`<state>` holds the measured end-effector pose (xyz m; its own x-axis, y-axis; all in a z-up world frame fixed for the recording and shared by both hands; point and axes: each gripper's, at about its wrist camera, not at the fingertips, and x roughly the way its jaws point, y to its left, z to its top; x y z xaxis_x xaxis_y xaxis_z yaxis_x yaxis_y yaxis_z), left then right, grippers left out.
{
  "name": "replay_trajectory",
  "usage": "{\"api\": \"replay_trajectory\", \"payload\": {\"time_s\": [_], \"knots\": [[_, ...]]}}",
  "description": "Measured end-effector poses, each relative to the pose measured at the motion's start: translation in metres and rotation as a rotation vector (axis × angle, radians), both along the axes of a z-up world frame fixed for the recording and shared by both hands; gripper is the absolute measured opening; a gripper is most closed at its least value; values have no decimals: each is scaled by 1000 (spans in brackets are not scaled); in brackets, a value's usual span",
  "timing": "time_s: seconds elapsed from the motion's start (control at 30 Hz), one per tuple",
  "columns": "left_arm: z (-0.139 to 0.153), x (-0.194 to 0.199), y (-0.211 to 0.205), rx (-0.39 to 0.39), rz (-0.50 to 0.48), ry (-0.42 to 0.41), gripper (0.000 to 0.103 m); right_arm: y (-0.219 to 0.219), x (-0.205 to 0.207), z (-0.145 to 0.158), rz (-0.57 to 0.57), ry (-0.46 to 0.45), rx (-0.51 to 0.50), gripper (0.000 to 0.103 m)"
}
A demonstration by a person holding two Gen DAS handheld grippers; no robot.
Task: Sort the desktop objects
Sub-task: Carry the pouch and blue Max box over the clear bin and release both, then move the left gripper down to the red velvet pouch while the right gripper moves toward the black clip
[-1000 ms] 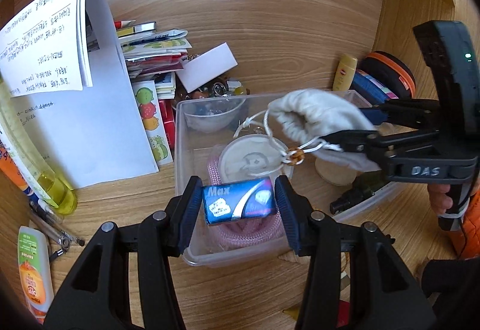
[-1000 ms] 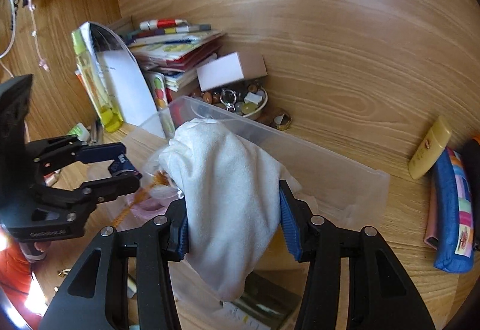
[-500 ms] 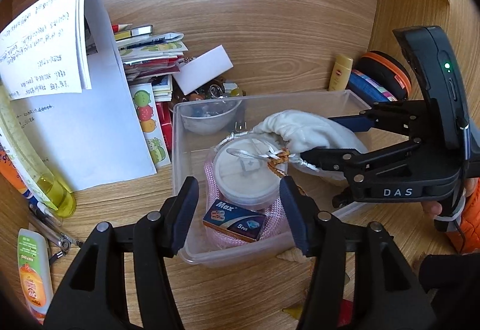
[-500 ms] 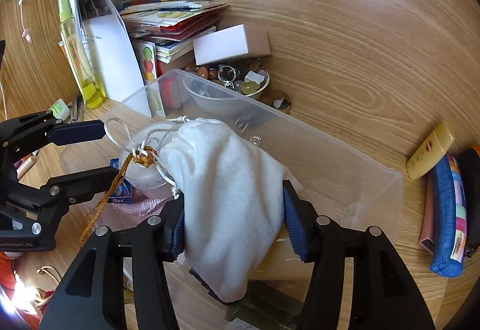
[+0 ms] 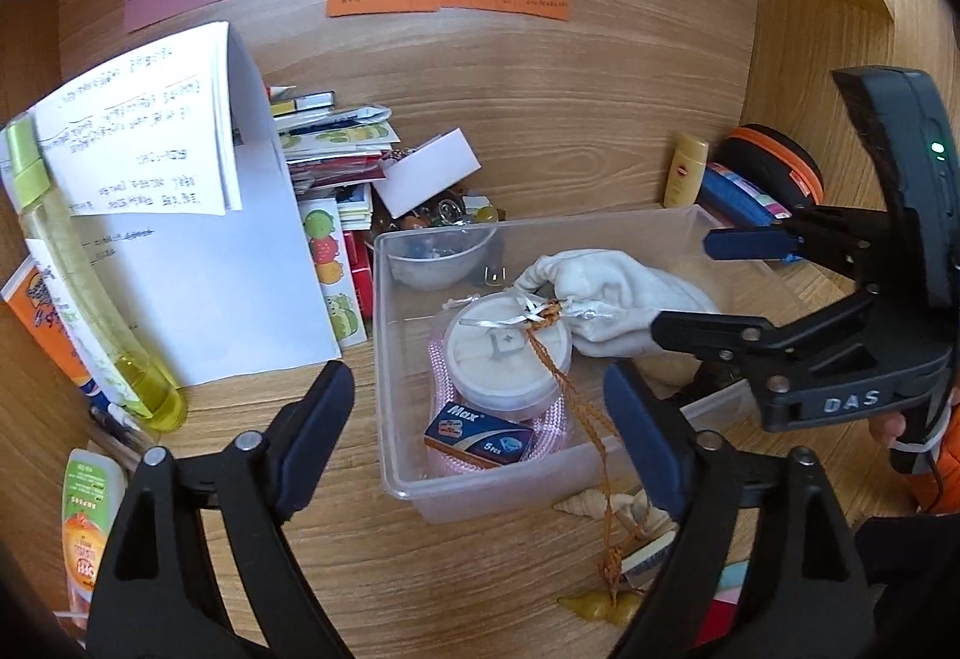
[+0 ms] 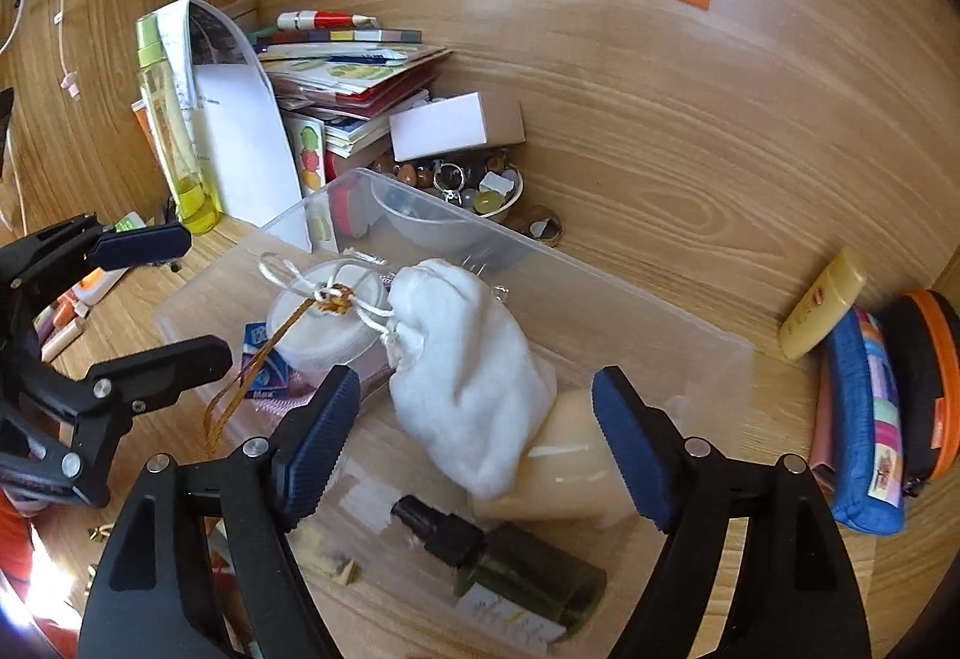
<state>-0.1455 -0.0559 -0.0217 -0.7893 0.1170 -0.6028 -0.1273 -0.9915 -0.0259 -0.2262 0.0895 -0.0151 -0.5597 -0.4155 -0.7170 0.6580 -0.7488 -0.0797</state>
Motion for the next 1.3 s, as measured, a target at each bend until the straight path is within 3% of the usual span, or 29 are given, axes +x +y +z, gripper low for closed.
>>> {"api": "replay_trajectory", "payload": {"time_s": [0.47,0.73,1.0,1.3], "knots": [[-3,29,2,-28,22,-11,97,31,47,18,-21,44,-69,83],[-13,53,-2,-16,63,-58,97,49,72,5,-37,21,-72,84],[-9,100,2,-26,58,-26,99,69,92,-7,-57,6,-63,84],[-28,138,-4,10,71,-97,100,87,105,-27,-80,-43,-63,86]]}}
